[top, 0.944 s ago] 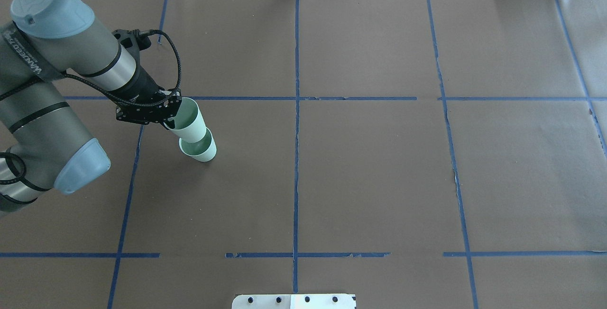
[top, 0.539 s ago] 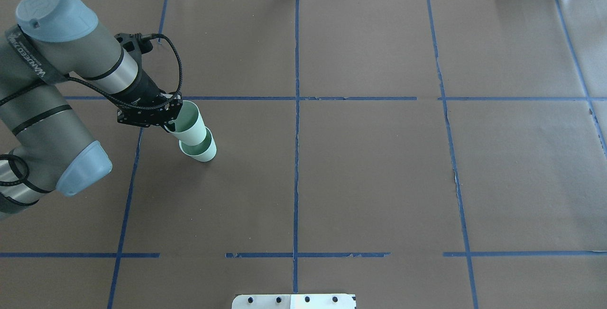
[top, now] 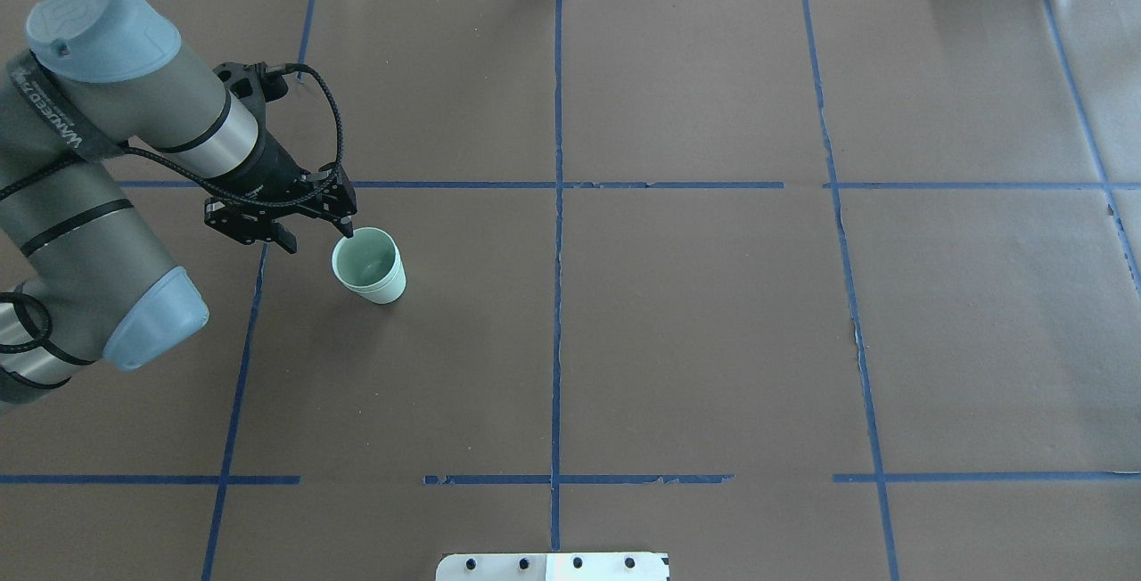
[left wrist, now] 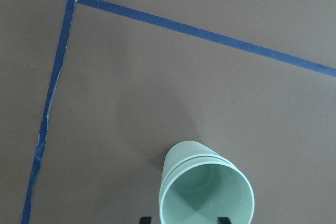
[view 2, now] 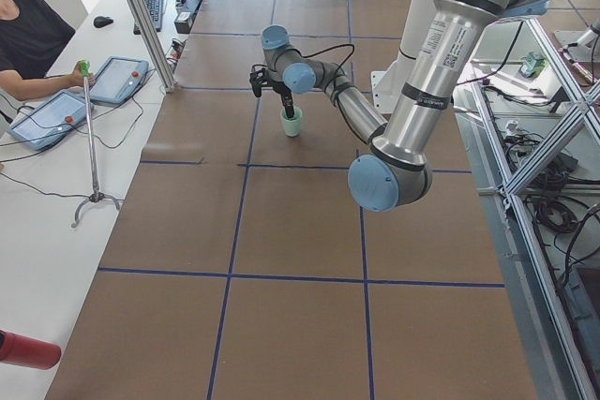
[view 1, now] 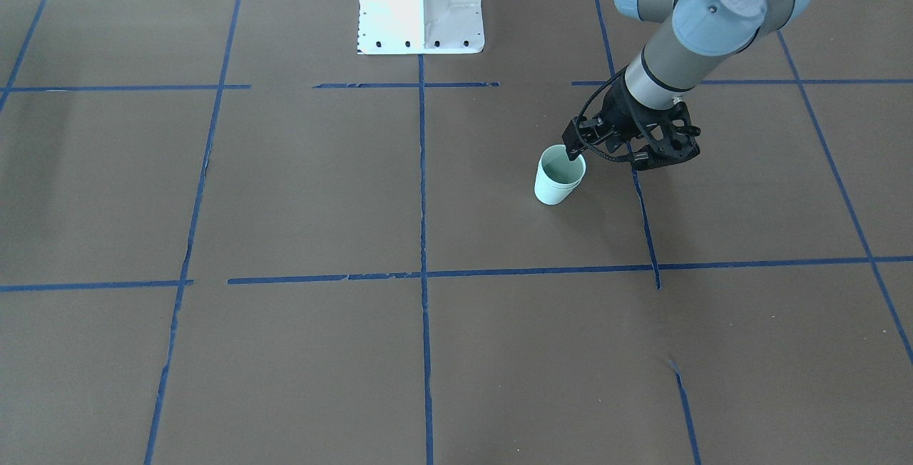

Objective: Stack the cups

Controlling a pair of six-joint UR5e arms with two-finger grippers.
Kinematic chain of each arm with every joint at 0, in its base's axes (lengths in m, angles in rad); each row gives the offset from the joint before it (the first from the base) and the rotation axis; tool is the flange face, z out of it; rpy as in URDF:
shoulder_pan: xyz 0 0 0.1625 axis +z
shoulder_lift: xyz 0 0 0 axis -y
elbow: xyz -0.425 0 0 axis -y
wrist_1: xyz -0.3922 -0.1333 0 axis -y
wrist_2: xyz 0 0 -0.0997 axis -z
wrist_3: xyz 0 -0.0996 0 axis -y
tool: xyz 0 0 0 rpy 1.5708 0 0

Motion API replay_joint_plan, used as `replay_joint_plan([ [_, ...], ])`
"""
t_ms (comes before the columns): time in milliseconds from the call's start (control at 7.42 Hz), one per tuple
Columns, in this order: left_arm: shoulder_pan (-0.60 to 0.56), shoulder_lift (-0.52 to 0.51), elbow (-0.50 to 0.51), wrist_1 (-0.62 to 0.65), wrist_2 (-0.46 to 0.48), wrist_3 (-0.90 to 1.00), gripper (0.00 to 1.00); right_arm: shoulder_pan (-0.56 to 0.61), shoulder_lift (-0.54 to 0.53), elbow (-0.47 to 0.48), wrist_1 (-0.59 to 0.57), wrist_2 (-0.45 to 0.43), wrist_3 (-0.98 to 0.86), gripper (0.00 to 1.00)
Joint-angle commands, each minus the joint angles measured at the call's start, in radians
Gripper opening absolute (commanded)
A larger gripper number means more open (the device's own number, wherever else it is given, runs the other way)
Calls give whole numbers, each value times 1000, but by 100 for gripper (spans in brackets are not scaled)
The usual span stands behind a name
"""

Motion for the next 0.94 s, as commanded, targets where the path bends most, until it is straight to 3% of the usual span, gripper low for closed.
replay_joint_plan([
  [0, -43, 3, -39, 2, 1, 7, 100, 0, 0, 0, -1, 0, 0, 100],
  [270, -160, 49, -42, 22, 0, 252, 100, 0, 0, 0, -1, 0, 0, 100],
  [809, -442, 274, -20, 23, -8, 810, 100, 0, 0, 0, -1, 0, 0, 100],
])
